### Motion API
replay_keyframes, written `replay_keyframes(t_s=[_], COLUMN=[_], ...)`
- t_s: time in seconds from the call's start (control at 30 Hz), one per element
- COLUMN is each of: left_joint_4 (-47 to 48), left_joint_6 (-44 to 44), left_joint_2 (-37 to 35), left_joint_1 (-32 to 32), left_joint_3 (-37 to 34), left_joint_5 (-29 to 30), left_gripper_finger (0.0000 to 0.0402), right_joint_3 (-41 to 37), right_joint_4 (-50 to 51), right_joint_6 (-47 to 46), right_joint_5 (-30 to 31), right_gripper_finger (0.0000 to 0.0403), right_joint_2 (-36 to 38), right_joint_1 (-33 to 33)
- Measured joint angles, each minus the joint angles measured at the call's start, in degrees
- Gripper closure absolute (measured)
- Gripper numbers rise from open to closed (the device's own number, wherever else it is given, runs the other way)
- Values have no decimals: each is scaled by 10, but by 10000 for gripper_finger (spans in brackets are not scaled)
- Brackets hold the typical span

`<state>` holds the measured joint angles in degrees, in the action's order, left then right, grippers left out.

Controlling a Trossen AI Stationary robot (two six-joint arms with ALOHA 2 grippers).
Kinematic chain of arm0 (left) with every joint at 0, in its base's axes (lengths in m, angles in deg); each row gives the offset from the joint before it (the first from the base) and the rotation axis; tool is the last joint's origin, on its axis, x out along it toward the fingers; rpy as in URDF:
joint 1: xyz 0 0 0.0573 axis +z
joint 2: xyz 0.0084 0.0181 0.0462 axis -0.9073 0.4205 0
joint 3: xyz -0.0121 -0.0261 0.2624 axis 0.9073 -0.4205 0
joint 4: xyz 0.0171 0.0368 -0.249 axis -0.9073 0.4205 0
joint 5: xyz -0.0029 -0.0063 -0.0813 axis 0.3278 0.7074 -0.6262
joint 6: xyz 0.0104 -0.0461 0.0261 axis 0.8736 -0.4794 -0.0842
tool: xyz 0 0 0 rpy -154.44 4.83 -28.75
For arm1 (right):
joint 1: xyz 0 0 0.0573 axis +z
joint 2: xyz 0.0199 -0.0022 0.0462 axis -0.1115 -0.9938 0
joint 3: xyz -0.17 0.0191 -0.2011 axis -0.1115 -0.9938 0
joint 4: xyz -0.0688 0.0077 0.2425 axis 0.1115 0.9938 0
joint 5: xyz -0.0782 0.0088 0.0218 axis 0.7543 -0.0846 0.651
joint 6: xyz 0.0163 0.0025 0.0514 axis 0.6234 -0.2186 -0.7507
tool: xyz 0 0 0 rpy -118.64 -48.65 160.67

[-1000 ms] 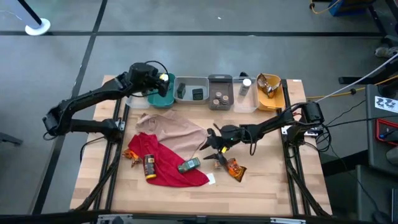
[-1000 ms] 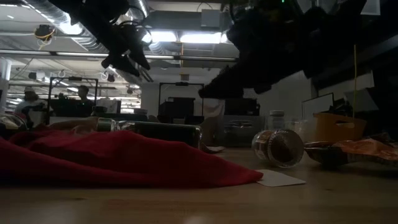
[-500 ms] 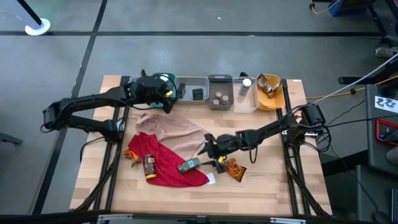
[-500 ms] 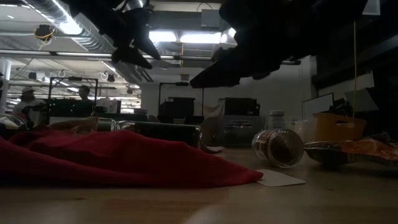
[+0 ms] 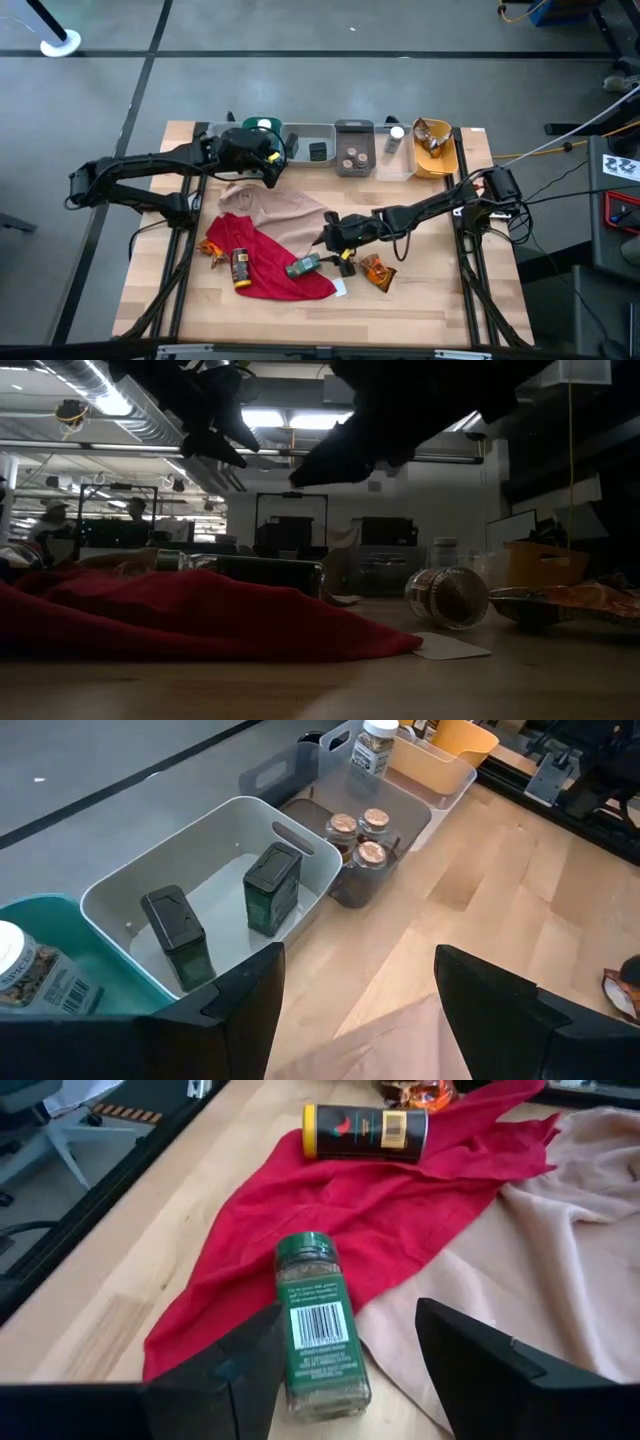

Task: Sort spices by type
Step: Put the green seasoning bottle into the blue transparent bin

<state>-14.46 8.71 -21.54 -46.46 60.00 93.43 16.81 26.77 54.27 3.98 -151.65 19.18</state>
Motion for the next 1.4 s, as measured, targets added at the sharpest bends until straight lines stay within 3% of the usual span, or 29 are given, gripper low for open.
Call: replay_keyframes(t_s=[0.43,0.93,1.4], left_joint_4=[-4,-7,-13], left_joint_6=[-10,-12,12], left_joint_2=[0,0,0], left_joint_1=[0,-1,-42], left_joint_3=[0,0,0], left_joint_5=[1,0,0], left_gripper_finger=[160,160,160], right_joint_3=[107,109,109], right_joint_4=[100,130,131], right_joint_6=[-9,18,22], right_joint_5=[-36,-12,-10], right_gripper_finger=[180,180,180], right_joint_2=[-106,-121,-163], right_joint_1=[0,0,0])
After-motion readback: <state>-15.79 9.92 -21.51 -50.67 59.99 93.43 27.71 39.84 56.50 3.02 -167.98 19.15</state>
